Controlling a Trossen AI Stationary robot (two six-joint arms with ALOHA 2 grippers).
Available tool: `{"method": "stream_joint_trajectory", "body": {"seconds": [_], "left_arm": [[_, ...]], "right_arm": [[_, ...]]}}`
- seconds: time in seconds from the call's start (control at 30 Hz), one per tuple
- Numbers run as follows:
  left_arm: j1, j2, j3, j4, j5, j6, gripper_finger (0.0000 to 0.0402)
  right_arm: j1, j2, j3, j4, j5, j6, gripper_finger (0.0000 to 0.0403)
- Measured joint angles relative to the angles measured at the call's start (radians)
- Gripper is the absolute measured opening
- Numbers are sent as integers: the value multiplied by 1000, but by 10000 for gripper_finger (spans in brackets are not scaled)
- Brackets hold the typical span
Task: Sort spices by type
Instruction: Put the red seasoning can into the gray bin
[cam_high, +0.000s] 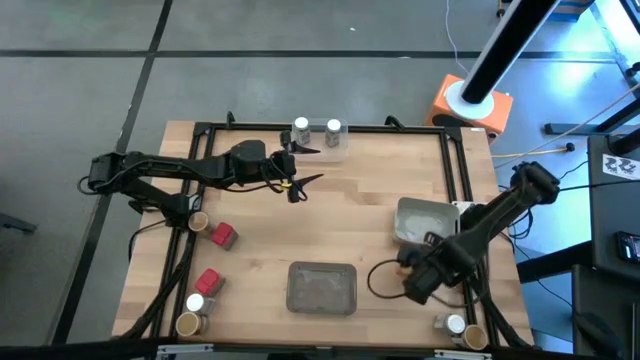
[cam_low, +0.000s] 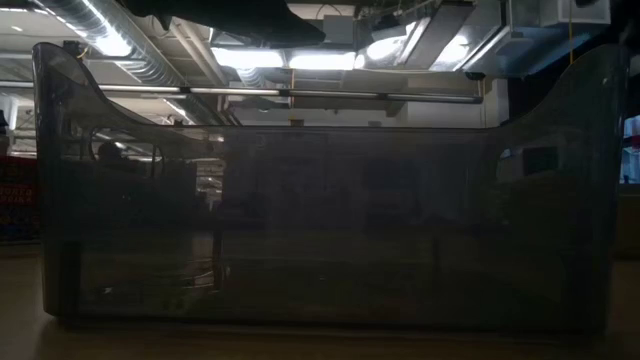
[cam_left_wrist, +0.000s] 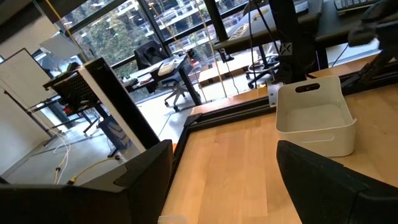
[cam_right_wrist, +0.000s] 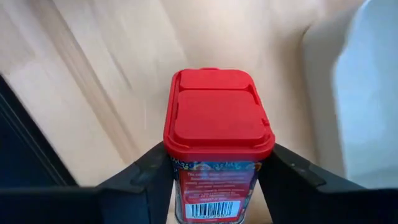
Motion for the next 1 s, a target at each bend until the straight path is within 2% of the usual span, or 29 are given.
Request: {"method": "stream_joint_trajectory", "body": {"seconds": [0.23, 0.33, 0.43, 0.63, 0.77, 1.0], "left_arm": [[0, 0, 0, 0, 4, -9, 276], [0, 0, 0, 0, 23, -22, 276], [-2, 0, 0, 0, 25, -23, 276], [-1, 0, 0, 0, 26, -37, 276], [-1, 0, 0, 0, 26, -36, 276], [-1, 0, 0, 5, 26, -32, 276]], "right_arm": [[2, -120, 0, 2, 274, 19, 196], [2, -135, 0, 9, 427, -5, 196], [2, -130, -7, 23, 529, -21, 196], [2, -126, -126, 206, 728, -37, 199], [-9, -117, -228, 375, 817, -61, 200], [-58, -66, -379, 696, 831, -152, 199]]}}
